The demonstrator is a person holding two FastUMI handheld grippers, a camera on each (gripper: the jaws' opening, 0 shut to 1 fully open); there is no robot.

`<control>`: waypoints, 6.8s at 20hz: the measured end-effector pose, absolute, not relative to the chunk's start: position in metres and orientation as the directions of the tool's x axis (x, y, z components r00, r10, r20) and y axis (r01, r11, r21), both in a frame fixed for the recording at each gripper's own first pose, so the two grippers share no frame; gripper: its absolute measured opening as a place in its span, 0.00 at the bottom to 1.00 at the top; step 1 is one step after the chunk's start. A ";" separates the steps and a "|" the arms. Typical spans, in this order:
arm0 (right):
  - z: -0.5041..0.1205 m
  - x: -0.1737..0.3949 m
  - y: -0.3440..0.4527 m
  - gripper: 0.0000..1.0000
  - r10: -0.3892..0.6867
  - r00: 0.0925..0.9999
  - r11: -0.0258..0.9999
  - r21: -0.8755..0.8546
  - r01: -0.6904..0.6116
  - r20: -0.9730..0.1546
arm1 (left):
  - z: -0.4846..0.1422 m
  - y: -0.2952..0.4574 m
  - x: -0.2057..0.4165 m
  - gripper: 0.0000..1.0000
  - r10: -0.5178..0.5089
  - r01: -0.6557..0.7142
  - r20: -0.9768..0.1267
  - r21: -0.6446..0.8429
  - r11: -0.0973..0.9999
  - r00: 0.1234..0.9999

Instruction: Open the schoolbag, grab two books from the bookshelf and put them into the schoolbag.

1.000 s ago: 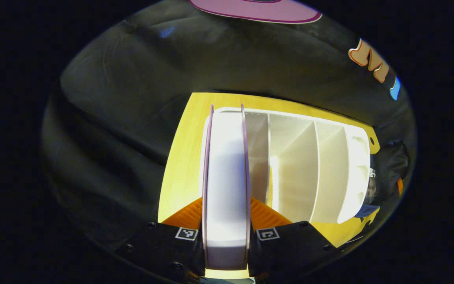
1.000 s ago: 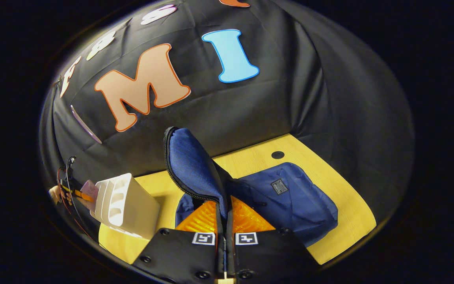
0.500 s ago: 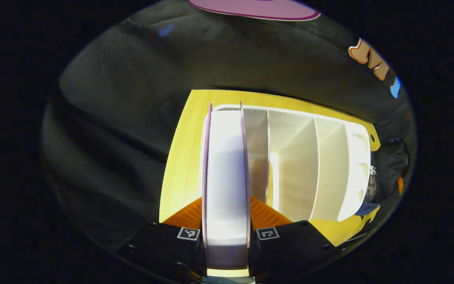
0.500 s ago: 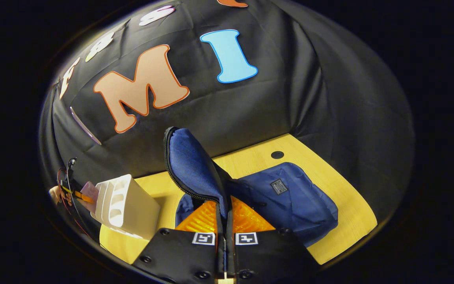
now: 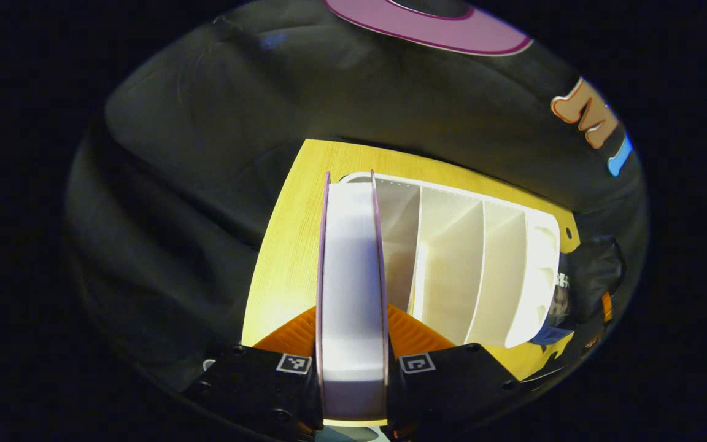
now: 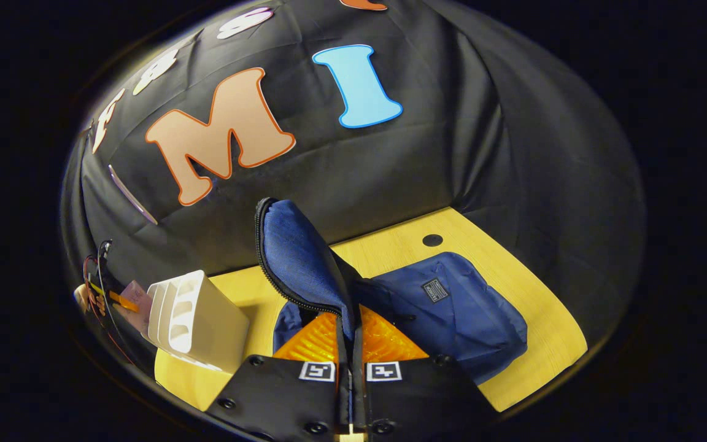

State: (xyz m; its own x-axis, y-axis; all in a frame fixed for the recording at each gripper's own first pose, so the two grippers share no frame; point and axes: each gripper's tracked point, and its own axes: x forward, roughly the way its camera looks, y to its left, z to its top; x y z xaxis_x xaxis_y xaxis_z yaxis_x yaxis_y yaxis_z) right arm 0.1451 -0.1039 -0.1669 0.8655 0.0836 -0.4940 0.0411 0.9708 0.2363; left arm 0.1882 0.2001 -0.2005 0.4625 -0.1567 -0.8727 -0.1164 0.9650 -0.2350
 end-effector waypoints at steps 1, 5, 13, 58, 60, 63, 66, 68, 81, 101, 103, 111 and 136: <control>-0.167 0.145 -0.104 0.05 0.084 0.865 0.971 0.236 0.041 -0.495 | -0.196 0.201 0.188 0.35 -0.172 -0.124 -0.868 -0.257 0.958 0.466; -0.168 0.146 -0.103 0.05 0.083 0.864 0.971 0.236 0.043 -0.497 | -0.175 0.207 0.185 0.37 -0.203 -0.131 -0.846 -0.303 0.944 0.493; -0.169 0.147 -0.103 0.05 0.082 0.862 0.969 0.243 0.048 -0.500 | -0.115 0.226 0.174 0.37 -0.206 -0.097 -0.796 -0.314 0.945 0.569; -0.166 0.143 -0.103 0.05 0.092 0.855 0.969 0.245 0.043 -0.511 | -0.080 -0.059 0.174 0.36 -0.678 0.008 -0.326 -0.898 0.440 0.659; -0.166 0.143 -0.104 0.05 0.094 0.854 0.967 0.251 0.043 -0.511 | -0.085 -0.079 0.174 0.36 -0.691 0.008 -0.329 -0.900 0.436 0.643; -0.166 0.142 -0.104 0.05 0.097 0.856 0.965 0.258 0.044 -0.509 | -0.098 -0.109 0.178 0.36 -0.703 0.020 -0.359 -0.883 0.469 0.614; -0.165 0.140 -0.105 0.05 0.099 0.855 0.966 0.255 0.039 -0.509 | -0.104 -0.139 0.180 0.36 -0.729 0.019 -0.349 -0.896 0.445 0.589; -0.166 0.139 -0.106 0.05 0.100 0.853 0.967 0.252 0.038 -0.513 | -0.111 -0.154 0.183 0.36 -0.739 0.017 -0.348 -0.899 0.437 0.577; -0.164 0.137 -0.104 0.05 0.094 0.853 0.968 0.247 0.041 -0.513 | -0.157 -0.231 0.177 0.36 -0.791 -0.039 -0.371 -0.914 0.405 0.486; -0.155 0.137 -0.106 0.05 0.099 0.857 0.973 0.231 0.024 -0.505 | -0.179 -0.326 0.182 0.36 -0.836 -0.114 -0.347 -0.937 0.331 0.425; -0.154 0.137 -0.105 0.05 0.102 0.857 0.973 0.229 0.020 -0.505 | -0.180 -0.335 0.181 0.36 -0.837 -0.125 -0.347 -0.937 0.325 0.424; -0.153 0.137 -0.098 0.05 0.122 0.857 0.977 0.213 -0.014 -0.501 | -0.181 -0.381 0.172 0.36 -0.868 -0.151 -0.310 -0.950 0.272 0.387; -0.163 0.133 -0.084 0.05 0.121 0.841 0.988 0.148 -0.049 -0.528 | -0.214 -0.369 0.175 0.78 -0.746 -0.085 -0.528 -0.834 0.545 0.405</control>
